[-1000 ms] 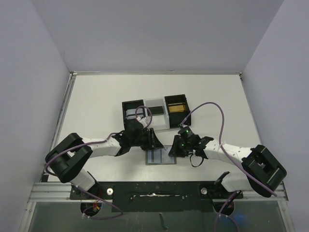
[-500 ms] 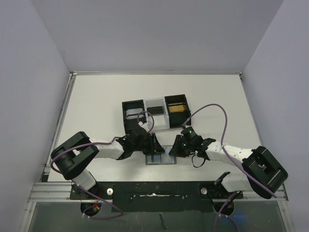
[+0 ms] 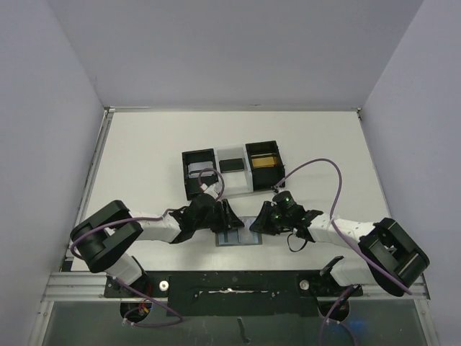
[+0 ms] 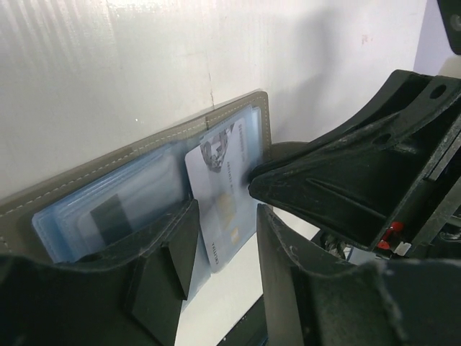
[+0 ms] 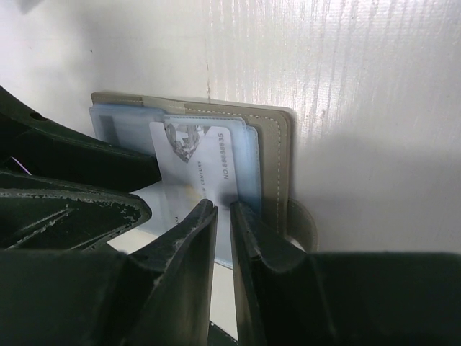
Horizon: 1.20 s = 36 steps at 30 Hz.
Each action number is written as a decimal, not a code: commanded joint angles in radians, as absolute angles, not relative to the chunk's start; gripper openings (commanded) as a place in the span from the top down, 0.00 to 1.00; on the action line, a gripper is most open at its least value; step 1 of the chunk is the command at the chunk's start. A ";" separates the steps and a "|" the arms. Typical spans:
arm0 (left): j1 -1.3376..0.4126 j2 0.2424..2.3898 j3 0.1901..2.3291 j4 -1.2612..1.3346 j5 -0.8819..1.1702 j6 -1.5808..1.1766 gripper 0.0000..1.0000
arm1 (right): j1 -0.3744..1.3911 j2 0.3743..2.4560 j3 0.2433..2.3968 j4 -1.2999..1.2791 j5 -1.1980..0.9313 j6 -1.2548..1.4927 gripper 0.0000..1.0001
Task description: Take the credit cards out of the card holder
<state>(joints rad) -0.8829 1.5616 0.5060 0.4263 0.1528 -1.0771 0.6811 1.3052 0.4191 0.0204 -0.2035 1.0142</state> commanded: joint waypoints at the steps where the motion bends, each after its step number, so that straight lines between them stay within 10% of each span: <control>1: -0.884 1.571 0.453 0.525 0.149 -1.108 0.64 | 0.685 1.357 0.360 -0.015 -0.185 1.017 0.82; 15: -0.853 1.644 0.408 0.819 0.272 -1.212 1.00 | 0.688 1.376 0.379 -0.037 -0.186 0.985 0.82; 36: -0.795 1.532 0.396 0.611 0.304 -1.109 1.00 | 0.689 1.419 0.421 -0.088 -0.158 0.966 0.79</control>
